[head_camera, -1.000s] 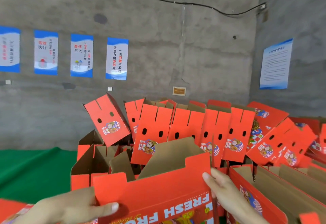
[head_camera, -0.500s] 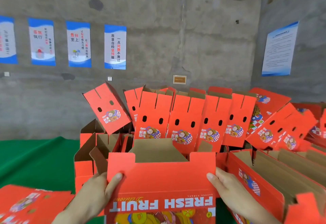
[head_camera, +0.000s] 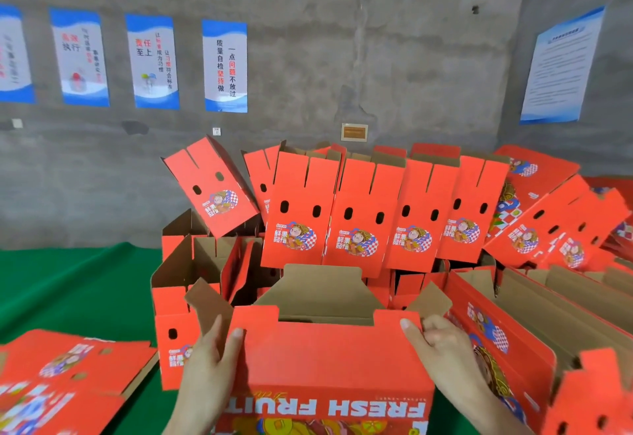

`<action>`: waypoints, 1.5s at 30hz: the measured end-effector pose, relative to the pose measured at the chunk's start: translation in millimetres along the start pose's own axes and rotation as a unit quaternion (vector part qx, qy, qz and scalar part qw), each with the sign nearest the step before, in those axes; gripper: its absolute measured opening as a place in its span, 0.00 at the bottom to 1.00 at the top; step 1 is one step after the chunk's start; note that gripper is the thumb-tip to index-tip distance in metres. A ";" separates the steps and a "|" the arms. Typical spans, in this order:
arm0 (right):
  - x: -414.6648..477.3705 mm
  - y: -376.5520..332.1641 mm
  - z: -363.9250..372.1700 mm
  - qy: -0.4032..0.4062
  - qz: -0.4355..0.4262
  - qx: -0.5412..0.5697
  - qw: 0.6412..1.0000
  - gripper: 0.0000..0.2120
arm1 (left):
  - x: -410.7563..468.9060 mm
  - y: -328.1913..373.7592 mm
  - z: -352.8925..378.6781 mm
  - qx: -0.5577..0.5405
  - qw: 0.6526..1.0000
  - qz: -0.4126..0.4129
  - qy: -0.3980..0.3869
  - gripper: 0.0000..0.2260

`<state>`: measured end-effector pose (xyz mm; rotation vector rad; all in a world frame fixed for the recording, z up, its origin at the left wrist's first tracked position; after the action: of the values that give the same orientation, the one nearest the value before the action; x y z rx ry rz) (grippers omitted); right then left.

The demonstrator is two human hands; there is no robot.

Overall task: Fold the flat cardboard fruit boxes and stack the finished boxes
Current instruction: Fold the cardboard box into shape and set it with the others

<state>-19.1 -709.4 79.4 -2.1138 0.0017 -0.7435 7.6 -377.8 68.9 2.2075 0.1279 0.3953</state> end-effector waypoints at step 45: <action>20.6 -62.8 75.4 -0.271 -0.091 -0.328 0.900 0.33 | 12.0 -1.2 2.4 0.154 0.980 0.121 0.009 0.28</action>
<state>19.9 -620.1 103.0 -2.9445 -0.2884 -0.2318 19.8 -376.1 69.4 2.5364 -0.0774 0.5622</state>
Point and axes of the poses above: each hand's wrist, its own x-axis towards the middle knuckle, its own z-axis out of the palm, y = z × x, the point moved 5 cm from there along x, towards the middle knuckle, and after that the axes turned 12 degrees about x, right-handed, at the moved point
